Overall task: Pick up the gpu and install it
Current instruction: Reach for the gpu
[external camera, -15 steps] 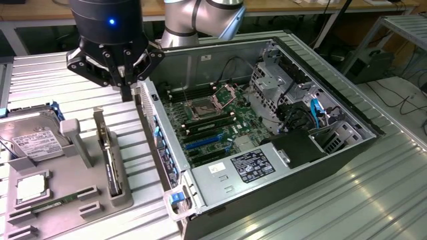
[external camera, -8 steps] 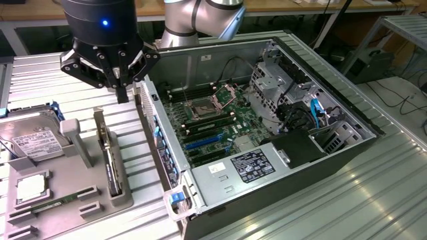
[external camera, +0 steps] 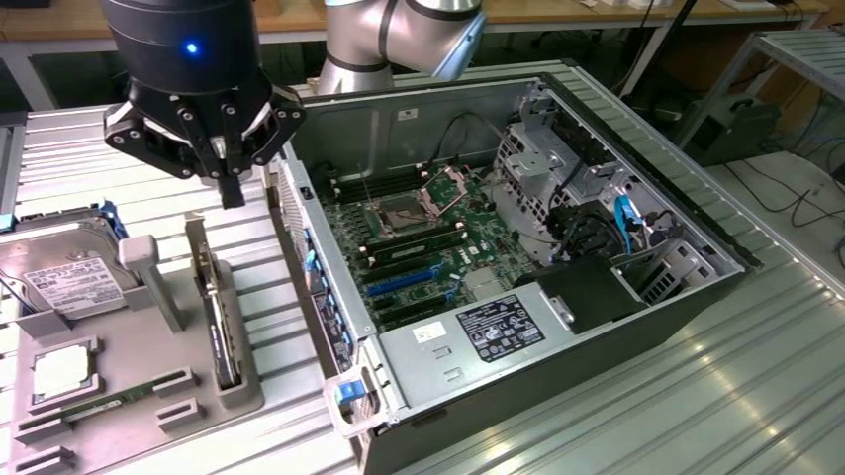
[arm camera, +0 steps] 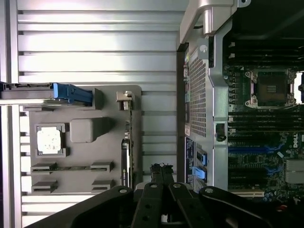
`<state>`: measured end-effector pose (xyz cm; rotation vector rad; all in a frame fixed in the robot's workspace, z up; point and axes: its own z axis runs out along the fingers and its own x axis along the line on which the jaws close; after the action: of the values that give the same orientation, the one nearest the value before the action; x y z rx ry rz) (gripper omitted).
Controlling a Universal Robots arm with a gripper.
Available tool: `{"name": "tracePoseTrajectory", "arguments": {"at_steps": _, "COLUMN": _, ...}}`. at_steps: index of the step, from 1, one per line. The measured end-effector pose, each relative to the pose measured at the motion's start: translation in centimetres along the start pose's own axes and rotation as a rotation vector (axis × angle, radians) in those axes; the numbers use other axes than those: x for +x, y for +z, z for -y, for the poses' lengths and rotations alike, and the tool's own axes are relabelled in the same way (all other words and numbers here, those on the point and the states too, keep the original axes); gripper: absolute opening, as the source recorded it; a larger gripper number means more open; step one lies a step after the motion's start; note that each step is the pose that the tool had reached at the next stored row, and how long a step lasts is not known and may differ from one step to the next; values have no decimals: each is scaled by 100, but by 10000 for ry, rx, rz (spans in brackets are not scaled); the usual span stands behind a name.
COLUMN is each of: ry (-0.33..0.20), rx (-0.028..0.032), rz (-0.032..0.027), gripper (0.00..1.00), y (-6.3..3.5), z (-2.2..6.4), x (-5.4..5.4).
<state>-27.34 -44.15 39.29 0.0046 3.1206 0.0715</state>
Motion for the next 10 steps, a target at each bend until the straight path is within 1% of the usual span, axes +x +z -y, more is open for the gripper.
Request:
{"name": "tracePoseTrajectory", "arguments": {"at_steps": 5, "ry": -48, "rx": -1, "rz": -7, "gripper": 11, "y": 1, "z": 18, "x": 25}}
{"name": "tracePoseTrajectory", "arguments": {"at_steps": 10, "ry": -147, "rx": -2, "rz": -13, "gripper": 11, "y": 2, "z": 42, "x": 73}}
